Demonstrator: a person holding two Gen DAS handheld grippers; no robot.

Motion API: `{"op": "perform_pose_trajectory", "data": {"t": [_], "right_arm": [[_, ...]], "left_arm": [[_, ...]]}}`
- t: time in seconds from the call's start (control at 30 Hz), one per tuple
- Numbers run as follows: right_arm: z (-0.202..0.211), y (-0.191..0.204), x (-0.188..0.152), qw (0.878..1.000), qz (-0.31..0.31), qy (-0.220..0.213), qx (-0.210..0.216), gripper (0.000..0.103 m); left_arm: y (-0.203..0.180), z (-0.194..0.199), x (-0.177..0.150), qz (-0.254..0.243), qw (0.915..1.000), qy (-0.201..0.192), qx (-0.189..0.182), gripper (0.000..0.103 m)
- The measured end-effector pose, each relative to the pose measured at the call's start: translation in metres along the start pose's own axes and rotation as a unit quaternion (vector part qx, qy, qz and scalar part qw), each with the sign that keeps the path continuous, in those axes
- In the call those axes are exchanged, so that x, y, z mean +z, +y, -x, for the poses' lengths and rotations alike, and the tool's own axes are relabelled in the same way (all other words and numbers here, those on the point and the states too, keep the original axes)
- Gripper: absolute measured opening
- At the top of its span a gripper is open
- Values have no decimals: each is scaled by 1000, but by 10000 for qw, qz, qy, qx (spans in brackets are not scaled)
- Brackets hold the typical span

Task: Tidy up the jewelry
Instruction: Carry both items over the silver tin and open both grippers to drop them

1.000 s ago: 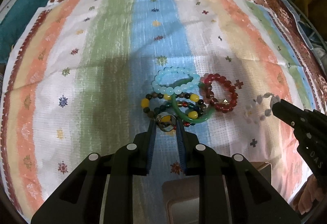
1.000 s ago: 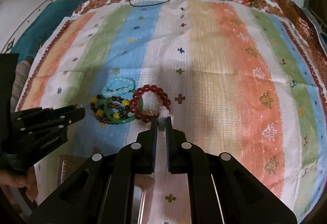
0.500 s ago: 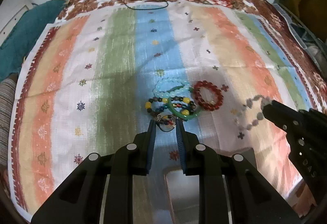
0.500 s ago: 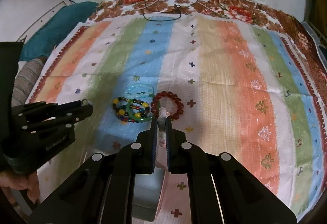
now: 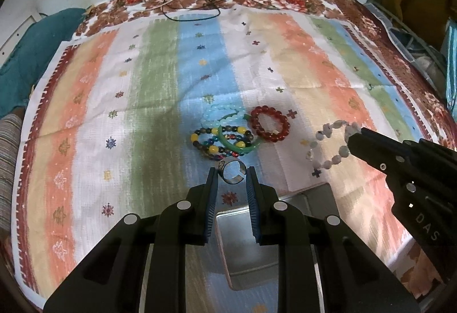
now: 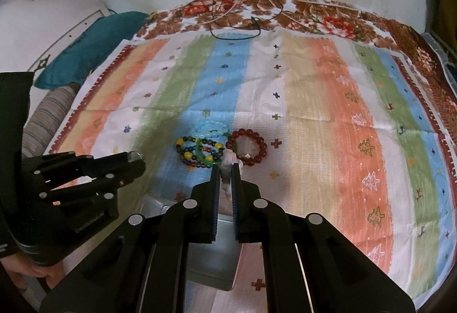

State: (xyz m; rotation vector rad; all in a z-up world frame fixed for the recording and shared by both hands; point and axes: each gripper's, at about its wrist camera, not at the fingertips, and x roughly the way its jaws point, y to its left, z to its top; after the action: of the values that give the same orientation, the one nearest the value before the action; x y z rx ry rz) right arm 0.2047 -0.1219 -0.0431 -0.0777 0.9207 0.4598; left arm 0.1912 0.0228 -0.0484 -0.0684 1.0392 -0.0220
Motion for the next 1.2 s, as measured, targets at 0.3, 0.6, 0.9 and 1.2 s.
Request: {"op": "perform_pose_trajectory", "data": {"t": [0.3,0.6,0.9,1.2], "right_arm": [[17,9,-11,9998,84,-102,112,9],[39,27,-23,9988,333,-282,203,9],[48,31,-39,9985,357,-226,361,9],[43,29,-47,9992,296,-90,241,38]], "left_arm": [[0,22,-9,51,9997,-201,-88,20],[0,44,-23,112,9990,-382,-195,20],[-1,55,-33,110,9985,-464,-258,20],[5,58,-35,238,9986,-447,-153,22]]}}
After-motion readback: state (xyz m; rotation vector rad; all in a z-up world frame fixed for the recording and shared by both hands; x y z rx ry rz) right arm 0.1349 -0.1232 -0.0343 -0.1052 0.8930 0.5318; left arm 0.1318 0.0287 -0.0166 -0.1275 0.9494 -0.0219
